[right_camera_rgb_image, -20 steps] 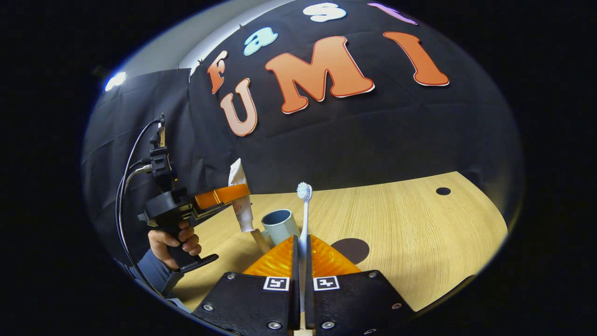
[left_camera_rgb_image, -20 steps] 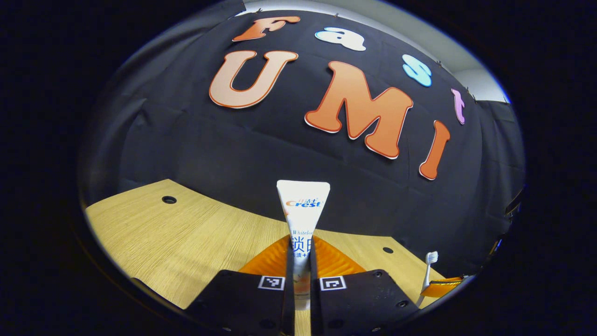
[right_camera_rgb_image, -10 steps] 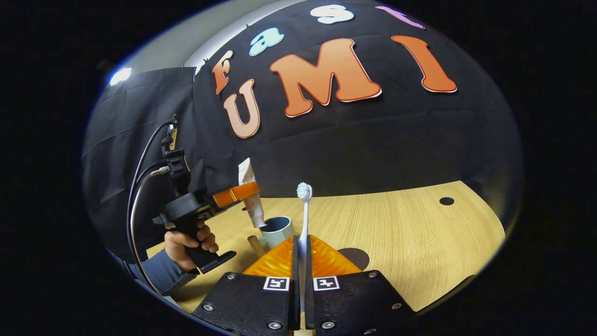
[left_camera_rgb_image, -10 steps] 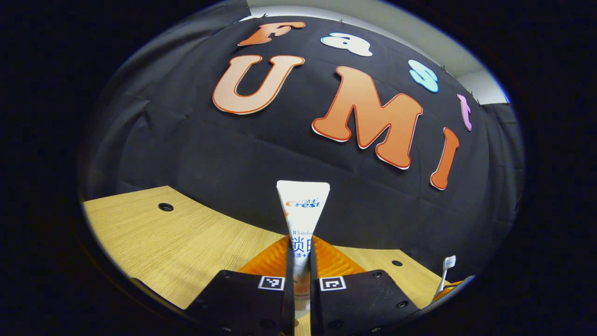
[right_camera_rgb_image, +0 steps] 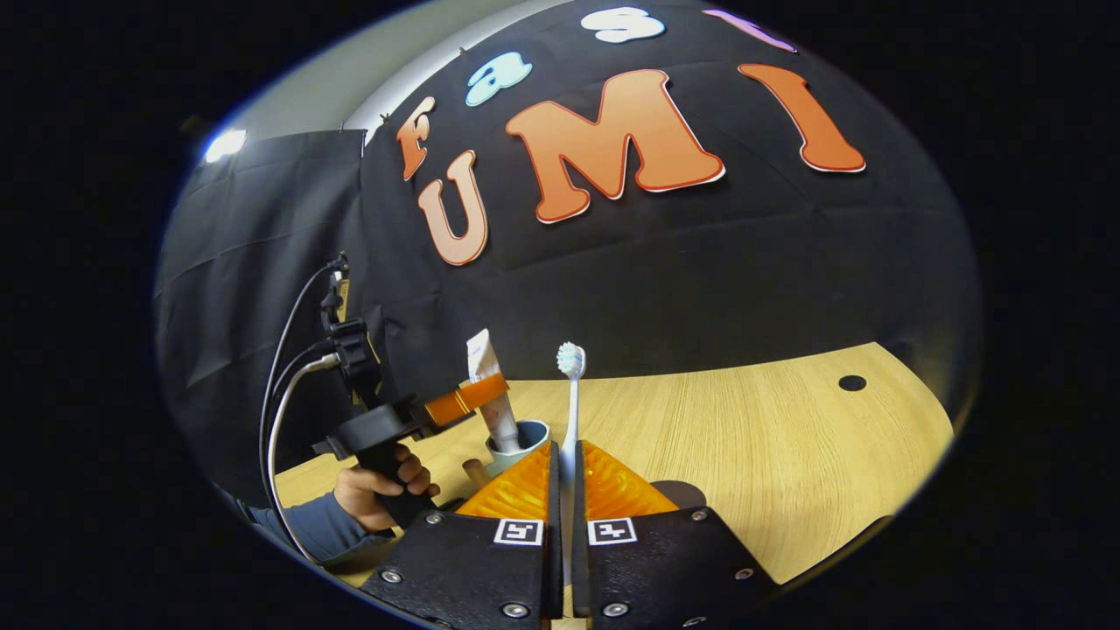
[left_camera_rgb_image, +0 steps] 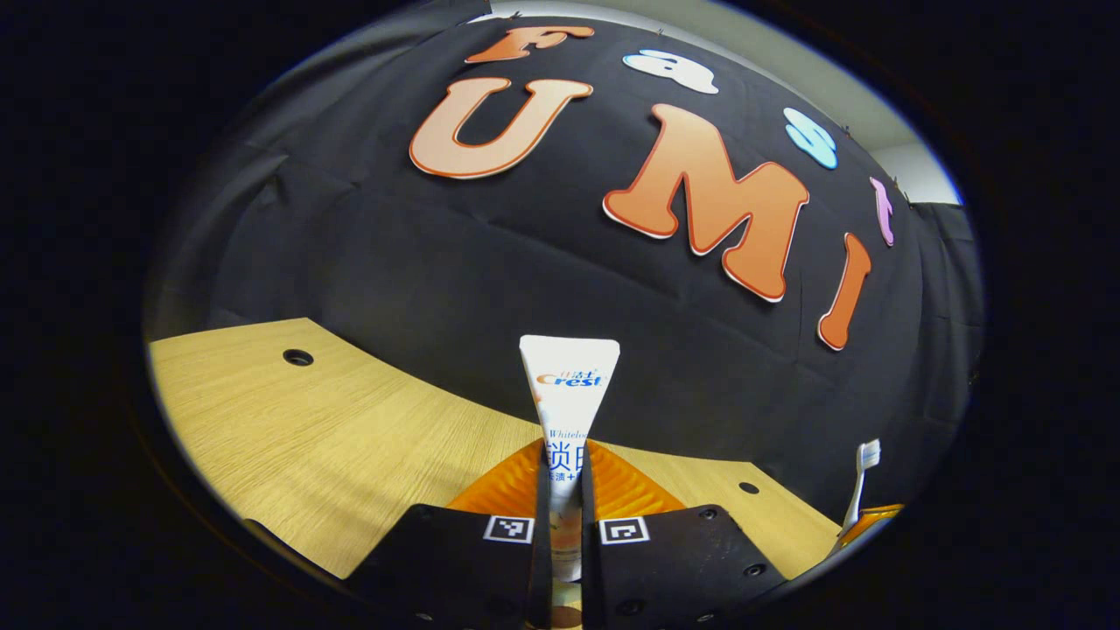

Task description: Put the toothbrush and toothpaste on the desktop into the cup, then pick up the cup and place it on the coaster on the desktop.

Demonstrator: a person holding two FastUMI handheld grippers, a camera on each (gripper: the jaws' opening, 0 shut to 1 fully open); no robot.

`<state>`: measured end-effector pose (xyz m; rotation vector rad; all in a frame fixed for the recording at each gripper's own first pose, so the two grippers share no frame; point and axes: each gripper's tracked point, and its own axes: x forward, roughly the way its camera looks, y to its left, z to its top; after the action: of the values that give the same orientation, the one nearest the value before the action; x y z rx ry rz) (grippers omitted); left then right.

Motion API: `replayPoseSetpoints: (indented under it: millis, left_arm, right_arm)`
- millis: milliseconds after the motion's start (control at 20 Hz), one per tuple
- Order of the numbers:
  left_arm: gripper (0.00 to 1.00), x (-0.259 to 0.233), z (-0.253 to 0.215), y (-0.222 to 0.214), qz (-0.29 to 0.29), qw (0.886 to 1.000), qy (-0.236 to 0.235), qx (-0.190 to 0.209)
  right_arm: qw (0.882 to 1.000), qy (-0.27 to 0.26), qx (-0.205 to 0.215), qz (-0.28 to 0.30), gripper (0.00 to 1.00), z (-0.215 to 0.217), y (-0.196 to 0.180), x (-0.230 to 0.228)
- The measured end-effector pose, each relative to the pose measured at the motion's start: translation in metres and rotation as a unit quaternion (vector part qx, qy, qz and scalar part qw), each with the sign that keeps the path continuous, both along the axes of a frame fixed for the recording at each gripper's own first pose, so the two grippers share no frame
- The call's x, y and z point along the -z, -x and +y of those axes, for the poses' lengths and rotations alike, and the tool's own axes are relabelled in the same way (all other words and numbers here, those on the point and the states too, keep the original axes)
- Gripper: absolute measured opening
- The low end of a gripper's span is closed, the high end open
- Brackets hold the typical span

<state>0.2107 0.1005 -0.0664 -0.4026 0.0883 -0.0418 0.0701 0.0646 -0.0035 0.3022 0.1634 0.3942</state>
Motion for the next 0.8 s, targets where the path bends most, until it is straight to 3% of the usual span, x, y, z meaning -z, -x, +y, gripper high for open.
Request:
replayPoseSetpoints:
  millis: [500,800]
  left_arm:
    - [0.16,0.016,-0.011,0.016,0.022,0.999,-0.035,0.032]
    - [0.33,0.03,-0.021,0.025,0.052,0.996,-0.043,0.06]
  right_arm:
    - [1.0,-0.007,-0.009,-0.019,0.04,0.019,-0.022,-0.015]
    - [1.0,-0.011,-0.001,-0.024,0.04,0.018,-0.031,-0.02]
